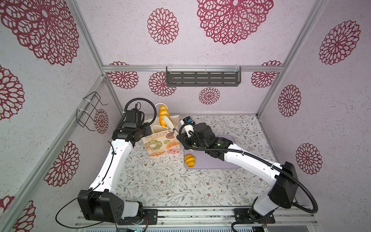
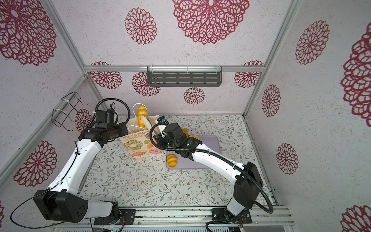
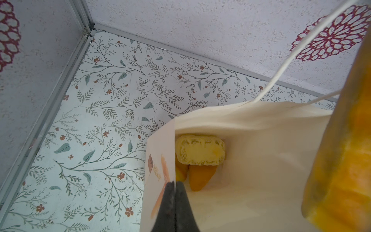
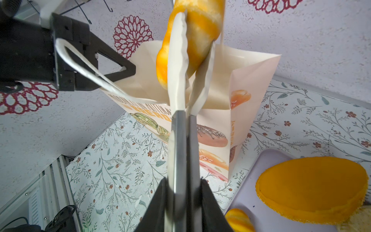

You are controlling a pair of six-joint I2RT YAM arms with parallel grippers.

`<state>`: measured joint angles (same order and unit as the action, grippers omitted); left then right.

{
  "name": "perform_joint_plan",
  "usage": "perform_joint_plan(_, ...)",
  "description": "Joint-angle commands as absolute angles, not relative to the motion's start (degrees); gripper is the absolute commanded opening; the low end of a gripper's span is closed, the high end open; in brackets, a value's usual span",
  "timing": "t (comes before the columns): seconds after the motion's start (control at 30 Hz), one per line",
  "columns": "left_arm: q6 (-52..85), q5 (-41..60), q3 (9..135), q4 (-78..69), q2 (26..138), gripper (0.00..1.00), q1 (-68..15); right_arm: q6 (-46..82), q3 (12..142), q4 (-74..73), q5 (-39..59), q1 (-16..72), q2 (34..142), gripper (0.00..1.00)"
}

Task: Place the fake bread into the paper bag
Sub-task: 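Carry the striped roll in the right tongs over the bag opening, then open the right tongs over the bag to drop the striped roll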

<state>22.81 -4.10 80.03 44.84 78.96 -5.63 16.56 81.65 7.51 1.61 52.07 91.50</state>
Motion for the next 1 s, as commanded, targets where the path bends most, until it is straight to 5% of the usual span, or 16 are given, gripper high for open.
perform_joint_plan(0.0, 22.9, -3.8, 80.2, 43.6, 77.6, 0.00, -5.8, 16.7, 84.3, 4.0, 0.6, 52.3, 91.0, 0.31)
perform_joint_plan(0.4, 22.9, -3.7, 80.2, 43.5, 77.4, 0.00, -5.8, 17.7, 82.8, 3.8, 0.2, 52.4, 89.5, 0.42)
perform_joint_plan(0.97, 22.9, -3.9, 80.2, 43.5, 77.5, 0.00, -5.8, 21.1, 78.5, 3.1, 1.2, 52.3, 82.9, 0.43)
